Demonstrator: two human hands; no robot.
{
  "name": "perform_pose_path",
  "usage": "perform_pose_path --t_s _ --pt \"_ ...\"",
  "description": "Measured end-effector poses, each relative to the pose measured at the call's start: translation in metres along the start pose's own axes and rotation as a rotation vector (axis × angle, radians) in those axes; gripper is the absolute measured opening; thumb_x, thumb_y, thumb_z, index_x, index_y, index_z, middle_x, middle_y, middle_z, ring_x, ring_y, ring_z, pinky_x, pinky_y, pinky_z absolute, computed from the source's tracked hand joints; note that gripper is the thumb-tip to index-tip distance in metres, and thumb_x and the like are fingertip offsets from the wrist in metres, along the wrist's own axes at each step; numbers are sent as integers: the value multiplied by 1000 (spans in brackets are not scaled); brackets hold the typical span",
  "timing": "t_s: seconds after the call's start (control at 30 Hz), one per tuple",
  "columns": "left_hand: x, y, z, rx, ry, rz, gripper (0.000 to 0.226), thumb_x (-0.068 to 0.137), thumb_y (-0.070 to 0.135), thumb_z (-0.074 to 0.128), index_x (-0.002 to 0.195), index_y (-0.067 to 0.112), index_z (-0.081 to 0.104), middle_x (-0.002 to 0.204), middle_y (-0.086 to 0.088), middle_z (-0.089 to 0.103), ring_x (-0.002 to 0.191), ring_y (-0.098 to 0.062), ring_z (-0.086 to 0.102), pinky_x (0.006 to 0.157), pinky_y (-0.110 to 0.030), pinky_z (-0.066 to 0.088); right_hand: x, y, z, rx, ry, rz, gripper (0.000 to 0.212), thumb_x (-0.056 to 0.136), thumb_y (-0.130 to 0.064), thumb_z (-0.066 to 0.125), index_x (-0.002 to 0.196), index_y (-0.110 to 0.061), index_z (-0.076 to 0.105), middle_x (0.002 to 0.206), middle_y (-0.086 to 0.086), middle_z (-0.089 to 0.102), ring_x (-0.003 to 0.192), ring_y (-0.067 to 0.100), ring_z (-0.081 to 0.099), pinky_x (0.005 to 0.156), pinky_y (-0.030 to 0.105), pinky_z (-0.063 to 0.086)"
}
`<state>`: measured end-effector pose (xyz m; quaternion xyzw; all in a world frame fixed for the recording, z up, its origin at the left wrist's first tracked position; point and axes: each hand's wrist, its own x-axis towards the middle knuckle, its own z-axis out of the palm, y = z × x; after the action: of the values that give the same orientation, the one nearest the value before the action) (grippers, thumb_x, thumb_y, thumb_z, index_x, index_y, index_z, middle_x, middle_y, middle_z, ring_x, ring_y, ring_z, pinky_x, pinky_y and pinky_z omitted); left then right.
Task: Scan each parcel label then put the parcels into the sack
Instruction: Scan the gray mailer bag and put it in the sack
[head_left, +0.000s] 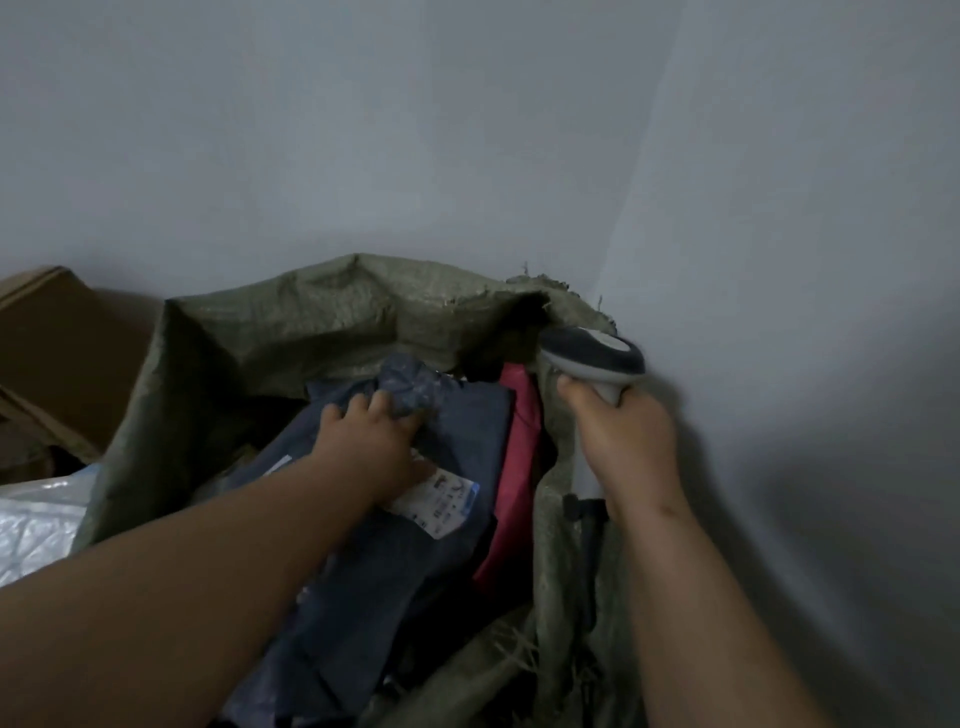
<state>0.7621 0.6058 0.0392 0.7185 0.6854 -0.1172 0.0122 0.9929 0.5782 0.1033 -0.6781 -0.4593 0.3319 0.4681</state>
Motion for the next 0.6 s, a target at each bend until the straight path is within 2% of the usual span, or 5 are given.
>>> perform_pose_path --t_s 0.17,0.33,0.4,0.47,0.6 --pt "-33 -29 -40 -224 -183 3 96 74 90 42 153 49 5 154 9 39 144 -25 33 107 -52 22 1 -2 -9 -107 128 8 46 86 -47 66 120 -15 70 134 14 59 120 34 57 100 44 48" --pt "-95 -49 -47 -143 -288 112 130 36 100 47 150 53 7 154 6 20 144 -28 18 111 -55 20 -26 -19 -5 -369 213 -77 60 89 -51 64 137 -15 62 166 11 24 152 33 16 122 44 12" --pt "-114 -47 -33 -73 -266 142 129 41 96 54 151 51 6 156 4 18 146 -29 16 112 -57 17 -40 -27 1 -368 171 -152 52 88 -50 64 130 -19 68 159 10 38 147 32 27 120 44 19" --pt "-127 -40 -13 -11 -240 160 123 52 90 60 154 45 8 161 2 17 147 -29 17 113 -58 13 -55 -33 9 -197 70 -140 36 85 -47 68 110 -21 74 130 10 64 121 29 55 104 41 43" --pt "-149 -32 24 10 -106 133 107 73 74 64 156 39 5 167 1 5 152 -27 10 115 -58 4 -91 -41 30 352 -260 224 34 82 -34 78 106 -10 71 94 9 72 82 21 69 74 37 58"
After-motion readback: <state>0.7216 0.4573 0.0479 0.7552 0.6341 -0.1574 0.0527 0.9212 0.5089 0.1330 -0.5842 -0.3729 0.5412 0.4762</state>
